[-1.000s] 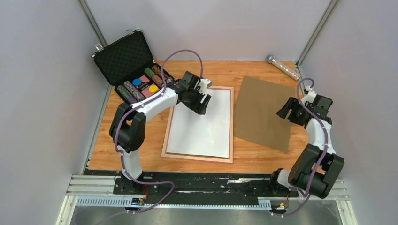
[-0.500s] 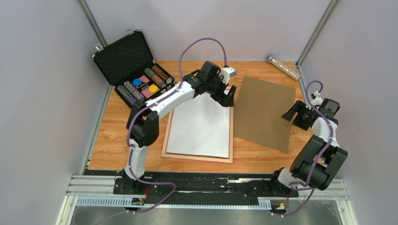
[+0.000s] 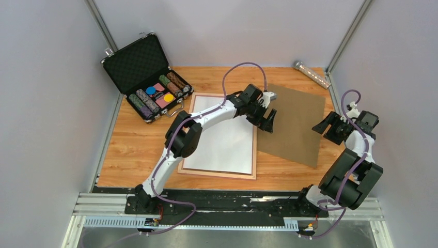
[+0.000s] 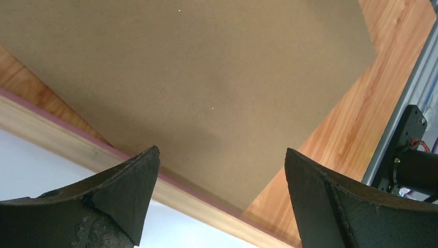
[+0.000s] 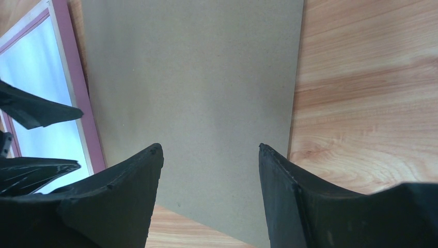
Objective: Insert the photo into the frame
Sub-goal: Place the photo in the photo frame, then turn over the photo frame item at the center of the board.
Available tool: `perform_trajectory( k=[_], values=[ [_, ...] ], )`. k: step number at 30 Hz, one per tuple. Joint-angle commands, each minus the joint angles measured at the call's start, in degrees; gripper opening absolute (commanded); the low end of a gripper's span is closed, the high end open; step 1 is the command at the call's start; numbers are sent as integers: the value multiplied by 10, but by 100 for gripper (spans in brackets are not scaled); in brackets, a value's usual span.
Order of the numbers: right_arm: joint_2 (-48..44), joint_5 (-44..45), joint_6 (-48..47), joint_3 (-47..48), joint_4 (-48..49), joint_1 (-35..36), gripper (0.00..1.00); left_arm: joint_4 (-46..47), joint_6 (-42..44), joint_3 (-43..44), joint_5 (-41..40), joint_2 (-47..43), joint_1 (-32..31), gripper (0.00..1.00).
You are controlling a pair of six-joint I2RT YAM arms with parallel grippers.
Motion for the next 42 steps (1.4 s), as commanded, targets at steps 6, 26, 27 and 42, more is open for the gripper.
perform_trajectory(
  k=[6,26,27,42],
  values=[
    [-2,-34,-10,7,-3,-5,66,11,-31,40,-26,34,-16,98],
    [4,-33,-15,7,-3,-5,66,-40,13,-16,-217,1,-24,98],
    [4,-34,-16,8,-3,-5,66,-40,13,-19,-221,-2,-24,98],
    [11,-38,-17,9,-5,-6,66,-31,-2,-84,-249,-51,-24,98]
  ],
)
